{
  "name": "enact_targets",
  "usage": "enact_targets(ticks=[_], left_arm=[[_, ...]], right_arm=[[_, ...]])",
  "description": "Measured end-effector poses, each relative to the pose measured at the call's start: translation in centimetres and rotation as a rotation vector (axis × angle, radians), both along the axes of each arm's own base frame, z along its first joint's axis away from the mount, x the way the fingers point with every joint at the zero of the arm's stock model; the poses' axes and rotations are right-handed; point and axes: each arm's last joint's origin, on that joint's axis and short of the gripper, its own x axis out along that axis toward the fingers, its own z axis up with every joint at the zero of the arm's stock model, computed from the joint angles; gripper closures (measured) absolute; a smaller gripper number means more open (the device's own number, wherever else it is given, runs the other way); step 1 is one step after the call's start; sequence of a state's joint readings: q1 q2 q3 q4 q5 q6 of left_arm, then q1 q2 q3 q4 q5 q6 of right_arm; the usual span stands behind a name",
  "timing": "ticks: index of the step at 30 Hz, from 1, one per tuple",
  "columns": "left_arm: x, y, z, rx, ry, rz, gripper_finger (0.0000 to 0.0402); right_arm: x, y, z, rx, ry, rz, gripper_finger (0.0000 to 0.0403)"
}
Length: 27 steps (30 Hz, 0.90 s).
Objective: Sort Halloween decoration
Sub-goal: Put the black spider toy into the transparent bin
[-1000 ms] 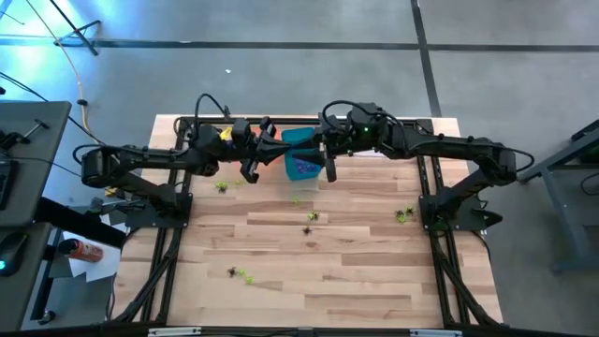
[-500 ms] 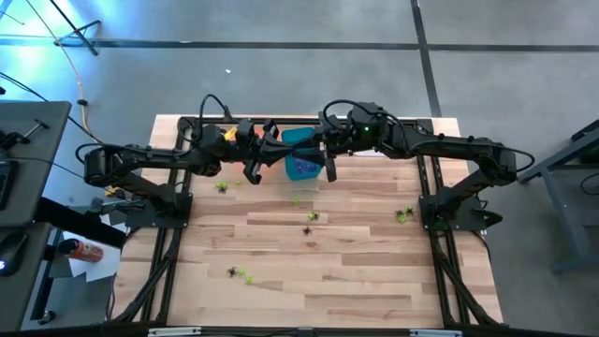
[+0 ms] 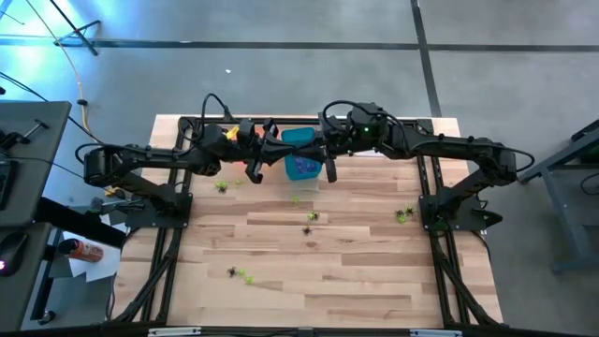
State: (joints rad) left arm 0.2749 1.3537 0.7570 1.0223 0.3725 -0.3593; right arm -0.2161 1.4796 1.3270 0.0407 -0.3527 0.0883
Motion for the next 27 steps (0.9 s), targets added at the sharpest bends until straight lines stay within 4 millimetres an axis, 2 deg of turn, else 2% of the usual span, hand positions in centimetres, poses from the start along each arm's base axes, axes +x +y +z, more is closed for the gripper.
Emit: enact_targets(ticks=[7,17,22,27], left_arm=[[0.0,0.0,-0.1,-0.002,0.009,0.005,0.0348],[0.0,0.1,-0.3,-0.050,0.067,-0.045,0.0208],[-1.8,1.5,0.0,-0.004,0.189,-0.032,0.0167],[-4.9,2.9,0.3,0.046,0.347,0.111,0.0161]], right_arm=[[0.0,-0.1,-0.1,0.001,0.009,-0.005,0.0399],[-0.3,-1.0,-0.5,0.012,0.046,-0.030,0.0401],[-0.3,-1.1,-0.6,0.013,0.057,-0.035,0.0402],[-1.5,-0.9,-0.1,0.000,0.099,-0.040,0.0402]])
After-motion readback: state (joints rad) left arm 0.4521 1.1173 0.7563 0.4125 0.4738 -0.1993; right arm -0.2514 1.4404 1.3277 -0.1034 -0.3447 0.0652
